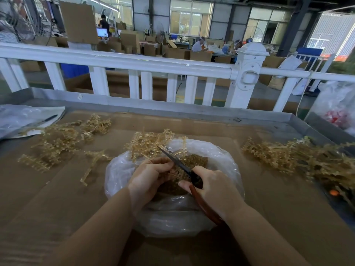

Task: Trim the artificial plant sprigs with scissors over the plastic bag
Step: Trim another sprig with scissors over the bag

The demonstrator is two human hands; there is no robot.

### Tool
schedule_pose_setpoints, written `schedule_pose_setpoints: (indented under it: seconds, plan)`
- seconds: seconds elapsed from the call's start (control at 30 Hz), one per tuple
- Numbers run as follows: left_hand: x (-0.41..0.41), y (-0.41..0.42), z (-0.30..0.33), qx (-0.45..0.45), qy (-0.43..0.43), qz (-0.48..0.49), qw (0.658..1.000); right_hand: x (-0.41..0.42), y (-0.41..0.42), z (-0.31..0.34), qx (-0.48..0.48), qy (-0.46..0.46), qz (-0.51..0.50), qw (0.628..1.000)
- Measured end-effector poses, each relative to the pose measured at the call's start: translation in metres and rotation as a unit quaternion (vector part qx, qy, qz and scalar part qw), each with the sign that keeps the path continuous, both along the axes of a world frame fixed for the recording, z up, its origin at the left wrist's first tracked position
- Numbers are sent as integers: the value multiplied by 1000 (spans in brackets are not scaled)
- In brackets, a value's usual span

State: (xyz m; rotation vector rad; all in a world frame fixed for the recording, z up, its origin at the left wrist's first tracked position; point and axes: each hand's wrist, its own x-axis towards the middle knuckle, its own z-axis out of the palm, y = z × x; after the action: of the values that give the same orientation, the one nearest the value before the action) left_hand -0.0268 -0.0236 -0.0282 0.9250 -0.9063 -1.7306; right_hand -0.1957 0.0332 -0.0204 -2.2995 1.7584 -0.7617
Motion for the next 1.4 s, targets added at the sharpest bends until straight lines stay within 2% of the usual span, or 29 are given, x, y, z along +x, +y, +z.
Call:
schedule_pose_setpoints:
  seconds: [0.37,0.57,0.83,1.03,1.4]
  plan:
    - [-2,-5,-1,3,-13,23,1000,-1,0,0,-3,-1,-10,1000]
    - [-4,-1,0,-30,-5,30,999,0,2,2,7,0,-16,1000]
    - [-6,-3,-1,11,20,77,997,-6,8,7,44,13,-9,999]
    - [-5,-1,-1,-5,33,70,997,-12,18,8,19,26,-17,999]
    - [-5,-2,2,23,63,76,995,-15,29,11,-21,61,-30,998]
